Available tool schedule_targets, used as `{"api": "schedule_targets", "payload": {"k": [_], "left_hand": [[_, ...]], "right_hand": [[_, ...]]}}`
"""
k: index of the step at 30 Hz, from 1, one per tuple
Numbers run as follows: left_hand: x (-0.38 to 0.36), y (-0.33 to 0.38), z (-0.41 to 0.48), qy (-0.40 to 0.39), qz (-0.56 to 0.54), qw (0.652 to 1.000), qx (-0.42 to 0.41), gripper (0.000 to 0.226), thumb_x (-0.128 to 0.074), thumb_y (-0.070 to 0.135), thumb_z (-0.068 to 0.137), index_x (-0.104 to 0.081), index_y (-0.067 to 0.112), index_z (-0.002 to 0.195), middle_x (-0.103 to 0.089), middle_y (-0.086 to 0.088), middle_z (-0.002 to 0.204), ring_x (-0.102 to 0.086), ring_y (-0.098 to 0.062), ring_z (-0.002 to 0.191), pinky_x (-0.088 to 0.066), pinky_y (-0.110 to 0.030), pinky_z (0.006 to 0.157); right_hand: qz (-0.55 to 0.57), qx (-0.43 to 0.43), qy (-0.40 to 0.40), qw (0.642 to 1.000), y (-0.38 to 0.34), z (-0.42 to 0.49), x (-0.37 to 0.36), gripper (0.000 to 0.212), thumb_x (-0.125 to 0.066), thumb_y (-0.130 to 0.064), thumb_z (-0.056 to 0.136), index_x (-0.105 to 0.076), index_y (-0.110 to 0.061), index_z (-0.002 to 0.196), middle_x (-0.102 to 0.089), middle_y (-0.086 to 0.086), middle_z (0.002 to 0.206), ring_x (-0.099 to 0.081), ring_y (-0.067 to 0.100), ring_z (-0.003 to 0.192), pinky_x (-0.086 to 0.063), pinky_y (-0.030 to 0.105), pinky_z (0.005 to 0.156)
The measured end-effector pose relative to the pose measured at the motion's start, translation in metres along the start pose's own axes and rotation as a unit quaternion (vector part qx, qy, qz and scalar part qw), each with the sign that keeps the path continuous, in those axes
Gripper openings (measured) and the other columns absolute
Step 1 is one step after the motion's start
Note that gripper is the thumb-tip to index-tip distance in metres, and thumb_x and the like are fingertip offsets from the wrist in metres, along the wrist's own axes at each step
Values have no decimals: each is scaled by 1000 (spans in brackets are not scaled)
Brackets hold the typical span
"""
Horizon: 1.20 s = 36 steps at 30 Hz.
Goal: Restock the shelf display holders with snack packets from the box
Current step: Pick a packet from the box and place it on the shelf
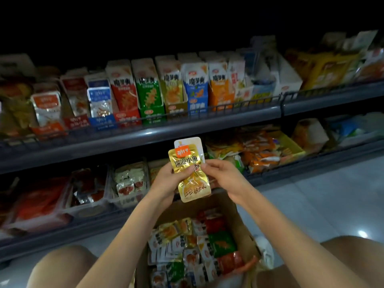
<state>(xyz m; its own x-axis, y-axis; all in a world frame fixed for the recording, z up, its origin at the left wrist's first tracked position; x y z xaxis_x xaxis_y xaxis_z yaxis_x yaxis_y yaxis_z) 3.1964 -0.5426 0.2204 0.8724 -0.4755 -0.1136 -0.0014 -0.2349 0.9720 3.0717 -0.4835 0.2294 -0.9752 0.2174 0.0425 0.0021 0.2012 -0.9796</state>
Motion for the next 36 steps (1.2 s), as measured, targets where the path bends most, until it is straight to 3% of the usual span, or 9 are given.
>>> {"api": "schedule_targets", "payload": {"k": [5,9,13,15,18,25,29,33,36], "left_hand": [[-26,48,10,-30,39,999,-14,22,-71,18,82,-67,14,103,-74,-3,97,-70,-21,92,-53,-38,86],[-29,77,23,13,15,999,-38,18,-72,14,80,-66,14,97,-75,-3,92,-71,-18,82,-55,-32,73],[-7,98,39,83,-11,995,-50,14,-69,11,84,-63,14,96,-72,0,88,-69,-14,74,-49,-29,60],[0,105,45,92,-16,994,-56,12,-68,9,85,-63,14,95,-71,-1,89,-67,-15,76,-49,-30,63],[5,111,54,88,-19,994,-61,14,-68,9,84,-63,15,95,-71,-2,90,-67,-19,81,-50,-32,67],[2,121,87,69,-7,995,-73,18,-69,10,83,-64,15,99,-72,-2,95,-68,-19,84,-50,-33,69],[-5,127,112,67,18,994,-86,21,-70,10,82,-63,13,102,-72,-5,98,-69,-21,87,-52,-32,70],[-19,137,141,74,47,989,-118,20,-70,8,82,-61,16,97,-70,-3,95,-67,-15,82,-48,-25,61],[-32,143,167,82,70,985,-135,29,-74,13,80,-60,16,105,-69,-3,103,-66,-17,91,-53,-33,73]], "right_hand": [[14,55,69,996,-48,0,32,10,-64,-15,89,-72,-10,84,-73,0,74,-67,11,66,-48,21,56],[69,74,132,986,-69,6,70,13,-66,-7,86,-70,-6,73,-69,2,65,-64,9,55,-45,18,47],[100,78,203,971,-88,15,119,13,-66,-5,87,-71,-6,74,-72,10,73,-69,19,65,-55,32,61],[112,69,205,970,-92,21,132,8,-66,-5,86,-71,-4,79,-73,15,81,-71,27,76,-57,41,70],[124,59,190,972,-94,32,138,6,-66,-6,86,-70,-3,88,-73,15,84,-71,27,76,-57,39,67],[96,46,191,976,-90,67,146,8,-67,-11,86,-72,-6,90,-74,13,89,-70,32,89,-54,51,86],[85,42,204,974,-87,91,160,7,-67,-11,86,-71,-6,86,-74,14,89,-70,30,84,-55,48,83],[91,40,279,955,-85,108,201,5,-66,-7,86,-69,-6,82,-73,16,88,-70,28,78,-56,45,79],[74,90,337,934,-106,120,235,10,-65,-10,87,-67,-4,95,-71,10,91,-66,19,80,-53,29,68]]}}
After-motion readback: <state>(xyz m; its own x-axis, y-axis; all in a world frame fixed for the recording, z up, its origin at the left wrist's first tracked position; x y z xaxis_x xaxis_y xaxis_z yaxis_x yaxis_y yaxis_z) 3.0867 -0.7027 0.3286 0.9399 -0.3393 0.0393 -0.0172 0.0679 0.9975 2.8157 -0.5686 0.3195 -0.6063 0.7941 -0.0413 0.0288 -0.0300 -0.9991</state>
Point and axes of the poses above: each hand's wrist, its own z-axis towards the middle knuckle, its own x-axis out of the back of the hand, y = z × x, the point moved 9 cm from there along z, towards the middle knuckle
